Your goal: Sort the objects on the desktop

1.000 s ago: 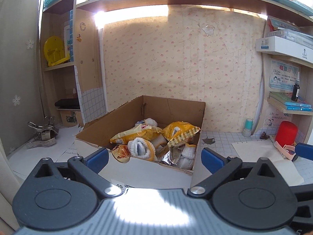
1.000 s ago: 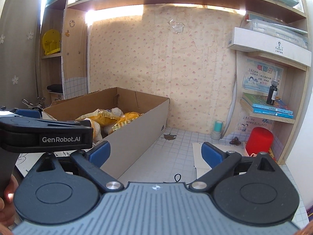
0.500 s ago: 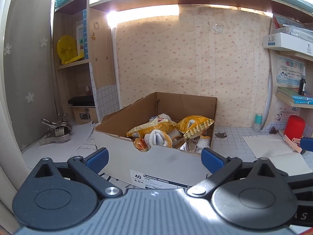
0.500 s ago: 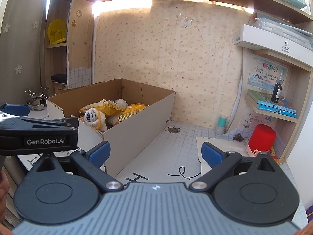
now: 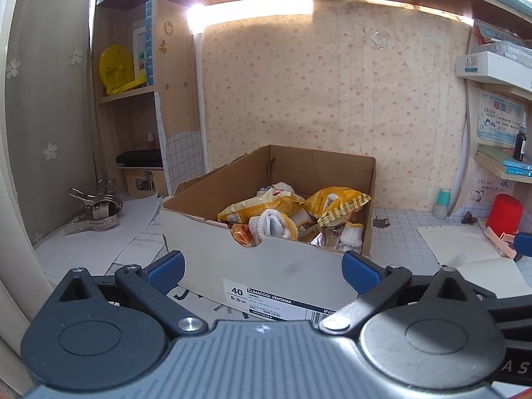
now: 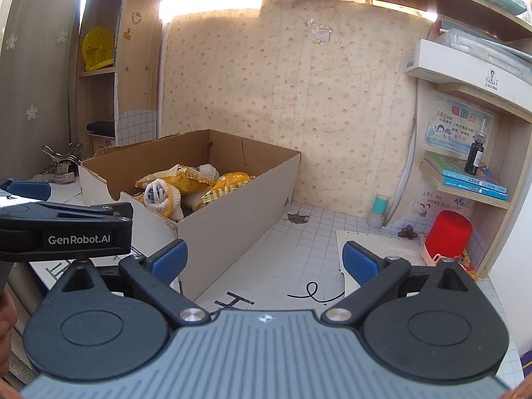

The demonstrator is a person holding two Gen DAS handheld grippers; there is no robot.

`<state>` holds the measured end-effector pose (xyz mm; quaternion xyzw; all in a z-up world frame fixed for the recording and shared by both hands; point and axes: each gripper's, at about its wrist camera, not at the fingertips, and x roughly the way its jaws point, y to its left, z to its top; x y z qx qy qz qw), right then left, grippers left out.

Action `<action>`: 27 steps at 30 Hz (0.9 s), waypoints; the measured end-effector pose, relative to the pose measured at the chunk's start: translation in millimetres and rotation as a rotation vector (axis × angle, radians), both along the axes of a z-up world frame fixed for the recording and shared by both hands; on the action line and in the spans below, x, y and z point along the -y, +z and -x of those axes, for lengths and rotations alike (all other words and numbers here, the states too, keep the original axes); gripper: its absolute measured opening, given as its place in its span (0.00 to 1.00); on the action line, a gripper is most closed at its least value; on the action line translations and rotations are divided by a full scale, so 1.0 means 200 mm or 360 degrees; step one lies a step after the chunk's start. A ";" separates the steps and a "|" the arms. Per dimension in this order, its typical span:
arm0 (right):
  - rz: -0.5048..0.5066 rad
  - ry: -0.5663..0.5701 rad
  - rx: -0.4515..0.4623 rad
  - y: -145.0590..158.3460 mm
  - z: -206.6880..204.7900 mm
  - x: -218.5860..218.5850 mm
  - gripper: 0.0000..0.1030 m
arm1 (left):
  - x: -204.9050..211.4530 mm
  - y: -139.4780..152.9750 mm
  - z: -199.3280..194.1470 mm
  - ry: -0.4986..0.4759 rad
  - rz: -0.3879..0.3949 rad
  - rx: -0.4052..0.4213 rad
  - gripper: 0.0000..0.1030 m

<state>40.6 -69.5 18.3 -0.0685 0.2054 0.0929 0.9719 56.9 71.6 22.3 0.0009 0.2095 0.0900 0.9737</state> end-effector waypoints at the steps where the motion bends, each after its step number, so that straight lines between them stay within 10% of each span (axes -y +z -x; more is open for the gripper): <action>1: 0.0000 0.0000 -0.0001 0.00 0.00 0.00 0.94 | 0.00 0.00 0.00 -0.0001 0.0001 0.0000 1.00; 27: 0.0005 0.0002 -0.0022 -0.03 -0.03 -0.01 0.94 | -0.03 -0.02 -0.04 -0.0031 0.0015 -0.0046 1.00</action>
